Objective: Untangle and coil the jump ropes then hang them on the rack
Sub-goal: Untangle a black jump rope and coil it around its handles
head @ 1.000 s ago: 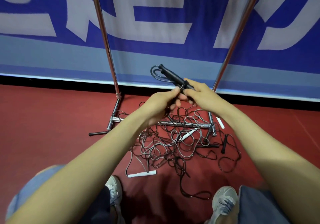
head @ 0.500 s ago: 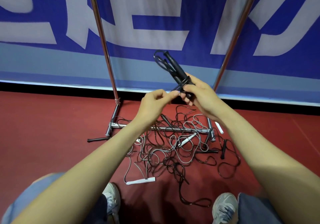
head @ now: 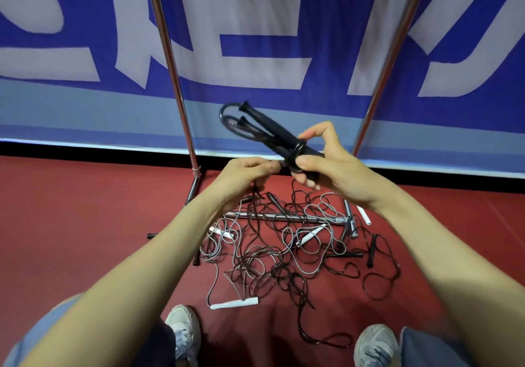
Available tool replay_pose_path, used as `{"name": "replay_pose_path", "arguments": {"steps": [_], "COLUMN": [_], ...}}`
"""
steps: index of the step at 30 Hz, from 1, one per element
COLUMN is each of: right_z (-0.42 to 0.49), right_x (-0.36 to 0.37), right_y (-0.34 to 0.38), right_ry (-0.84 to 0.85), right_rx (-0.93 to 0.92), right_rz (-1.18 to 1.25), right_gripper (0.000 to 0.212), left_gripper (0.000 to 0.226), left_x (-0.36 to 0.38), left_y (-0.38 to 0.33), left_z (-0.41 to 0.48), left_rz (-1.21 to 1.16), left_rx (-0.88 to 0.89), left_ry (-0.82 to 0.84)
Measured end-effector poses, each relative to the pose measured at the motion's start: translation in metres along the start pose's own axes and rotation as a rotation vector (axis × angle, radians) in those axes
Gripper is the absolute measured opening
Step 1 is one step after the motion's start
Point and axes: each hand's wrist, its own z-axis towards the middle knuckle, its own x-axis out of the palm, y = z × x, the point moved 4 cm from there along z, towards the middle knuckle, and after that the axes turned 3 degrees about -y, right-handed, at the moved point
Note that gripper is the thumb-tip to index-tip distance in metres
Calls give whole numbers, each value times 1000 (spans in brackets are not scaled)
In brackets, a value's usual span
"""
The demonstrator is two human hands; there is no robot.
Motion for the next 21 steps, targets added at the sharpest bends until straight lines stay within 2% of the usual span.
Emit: {"name": "replay_pose_path", "arguments": {"steps": [3,6,8,10,13,16,19,21], "right_z": [-7,-17,-21,-20,-11,-3,1,1], "right_x": [4,8,13,17,16,-1,-19,-22], "right_y": [-2,-10,-23,-39,-56,-56,-50,-50], "right_ry": [98,286,395,431,319,92,-69,-98], "right_rx": [74,225,343,408,345,301,264,252], "right_rz": [-62,-115,-288,-526,-800,-755,-749,-791], "right_gripper": [24,21,21,20,18,17,19,31], "left_gripper": [6,7,7,15,21,20,19,26], "left_x": [-14,-21,-15,-5,11,15,19,21], "left_y": [-1,-11,-12,-11,-10,-16,-19,-19], "left_z": [5,2,-2,-3,-3,-1,-6,-8], "left_rz": [34,324,445,523,592,568,575,570], "left_rx": [25,29,-10,-11,35,101,126,115], "left_ry": [42,218,302,320,217,46,110,122]}}
